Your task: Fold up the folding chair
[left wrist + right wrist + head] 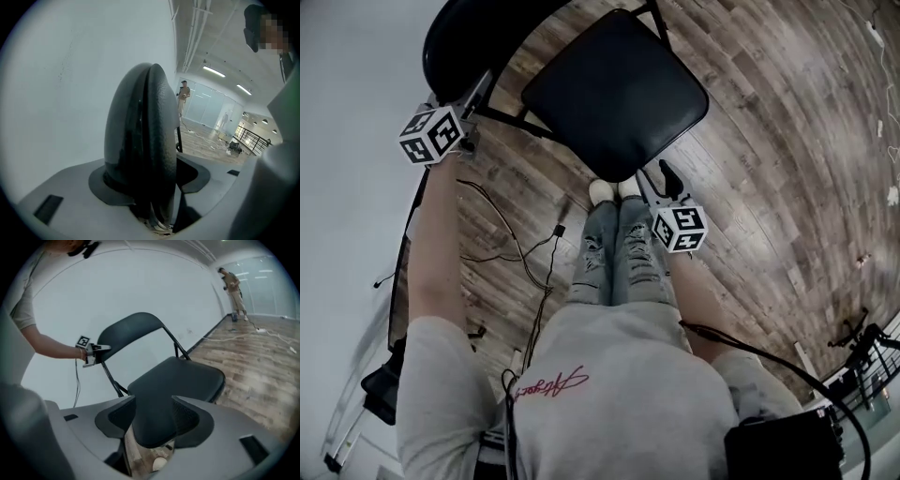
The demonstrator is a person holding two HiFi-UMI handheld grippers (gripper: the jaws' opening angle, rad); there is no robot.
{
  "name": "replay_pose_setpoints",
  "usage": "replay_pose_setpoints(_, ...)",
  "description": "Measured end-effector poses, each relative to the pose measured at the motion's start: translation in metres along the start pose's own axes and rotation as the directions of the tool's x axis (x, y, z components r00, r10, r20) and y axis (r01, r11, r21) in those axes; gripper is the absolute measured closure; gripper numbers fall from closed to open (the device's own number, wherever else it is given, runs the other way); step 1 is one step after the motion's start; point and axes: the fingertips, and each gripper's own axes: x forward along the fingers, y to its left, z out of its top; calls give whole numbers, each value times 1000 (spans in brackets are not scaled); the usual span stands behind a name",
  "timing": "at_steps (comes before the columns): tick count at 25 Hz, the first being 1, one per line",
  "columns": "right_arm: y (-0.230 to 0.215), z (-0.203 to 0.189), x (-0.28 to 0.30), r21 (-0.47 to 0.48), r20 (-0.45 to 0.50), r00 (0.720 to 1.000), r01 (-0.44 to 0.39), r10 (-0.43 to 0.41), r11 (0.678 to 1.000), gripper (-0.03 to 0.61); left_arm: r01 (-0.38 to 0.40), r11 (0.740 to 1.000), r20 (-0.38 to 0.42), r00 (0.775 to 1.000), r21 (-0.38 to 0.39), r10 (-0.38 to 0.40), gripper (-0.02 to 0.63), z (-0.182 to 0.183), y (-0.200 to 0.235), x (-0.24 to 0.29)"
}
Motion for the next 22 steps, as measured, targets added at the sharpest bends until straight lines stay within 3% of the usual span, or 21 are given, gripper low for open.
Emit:
replay_pose_setpoints(3,-34,-39,21,185,-55,998,30,-20,982,334,7,999,25,1000,32,-8,328,4,-2,-1)
replay_pose_setpoints(6,-54,-82,40,338,-129,992,46,-2,940,314,19,998,42,999,58,-22,333,6,-5,-2)
replay_pose_setpoints(11,-56,-124,71,615,-115,988,-12,105,788,295,29,995,75,997,99,-37,334,15,-7,-6)
replay_pose_setpoints(13,-56,-124,81,663,-87,986,-48,140,747,291,37,993,91,995,115,-48,337,18,-9,-8)
replay_pose_setpoints(17,-54,-131,91,757,9,965,-178,263,628,266,41,989,116,992,145,-58,339,17,-12,-10)
replay_pose_setpoints(19,-52,-129,93,742,68,935,-281,348,609,262,45,987,124,990,152,-64,339,19,-13,-11)
replay_pose_setpoints(22,-47,-109,106,670,176,867,-453,467,588,264,73,987,133,987,142,-92,355,21,-14,-11)
